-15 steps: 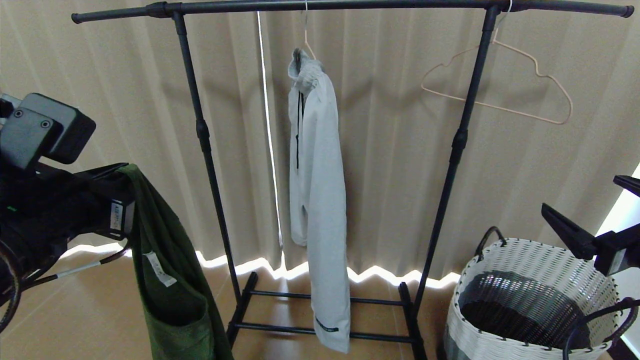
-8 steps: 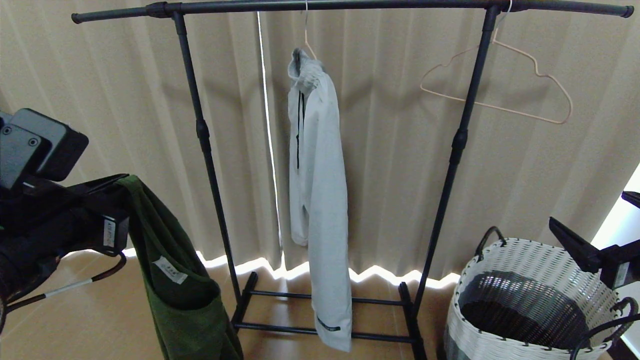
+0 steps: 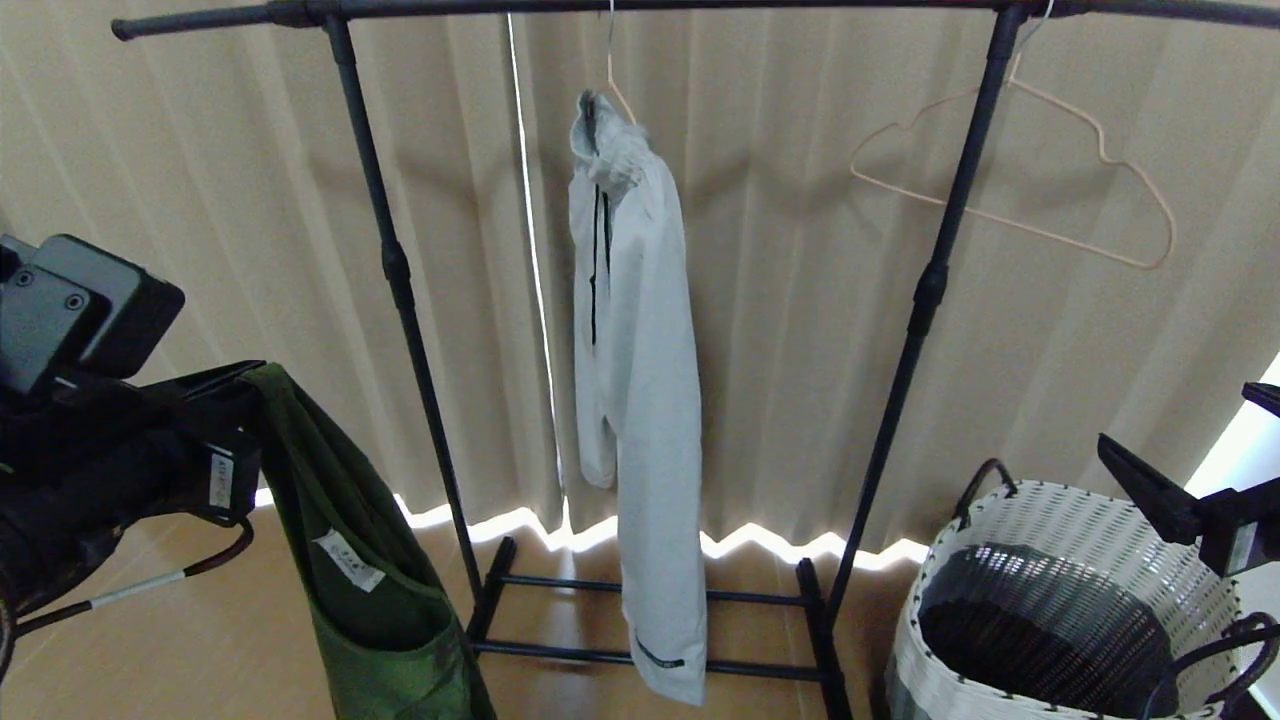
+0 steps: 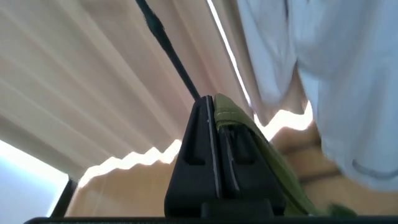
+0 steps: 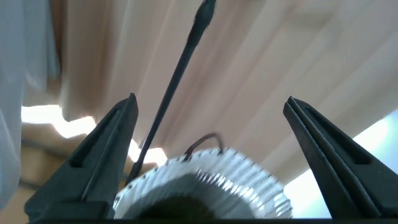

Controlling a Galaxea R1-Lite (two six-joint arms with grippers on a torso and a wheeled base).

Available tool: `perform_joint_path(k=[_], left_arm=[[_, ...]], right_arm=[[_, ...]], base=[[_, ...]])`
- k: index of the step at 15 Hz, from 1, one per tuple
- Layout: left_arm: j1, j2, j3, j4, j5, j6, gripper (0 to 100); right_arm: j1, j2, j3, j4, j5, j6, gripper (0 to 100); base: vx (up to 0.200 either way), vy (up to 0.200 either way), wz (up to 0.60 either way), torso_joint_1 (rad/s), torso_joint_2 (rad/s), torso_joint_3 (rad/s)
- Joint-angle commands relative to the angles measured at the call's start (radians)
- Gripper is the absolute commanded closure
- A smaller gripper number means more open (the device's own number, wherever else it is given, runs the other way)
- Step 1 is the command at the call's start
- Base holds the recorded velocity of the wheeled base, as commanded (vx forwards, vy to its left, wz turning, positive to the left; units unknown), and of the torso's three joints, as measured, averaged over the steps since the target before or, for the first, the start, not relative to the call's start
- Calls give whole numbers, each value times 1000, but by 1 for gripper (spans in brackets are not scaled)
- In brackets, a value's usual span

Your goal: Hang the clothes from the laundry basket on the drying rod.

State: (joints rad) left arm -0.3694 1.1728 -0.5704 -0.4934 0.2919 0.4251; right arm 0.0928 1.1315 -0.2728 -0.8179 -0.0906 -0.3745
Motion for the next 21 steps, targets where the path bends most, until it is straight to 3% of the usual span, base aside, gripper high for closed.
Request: perform_joint_path(k=[1,5,15,19,21], left_arm=[[0,1,0,-4,1,0,100],[0,-1,11,-7,0,0,100],[1,-4,55,-11,3,1,100],[1,-39,64,-11,3,1,100],[1,-53,70,-11,3,3,100]], right_arm=[[-1,1,3,-1,0,0,0],[-1,2,7,0,2,0,0],[-1,4,10,5,5,2,0],[1,13,-3,9,45,14,0],[-1,47,-45,46,57,60,0]], base=[[0,0,0,193,-710,-256],[0,0,0,87,-551,-259],[0,0,0,280,-489,-260],[0,0,0,89,-184,-90],[0,0,0,0,0,0]])
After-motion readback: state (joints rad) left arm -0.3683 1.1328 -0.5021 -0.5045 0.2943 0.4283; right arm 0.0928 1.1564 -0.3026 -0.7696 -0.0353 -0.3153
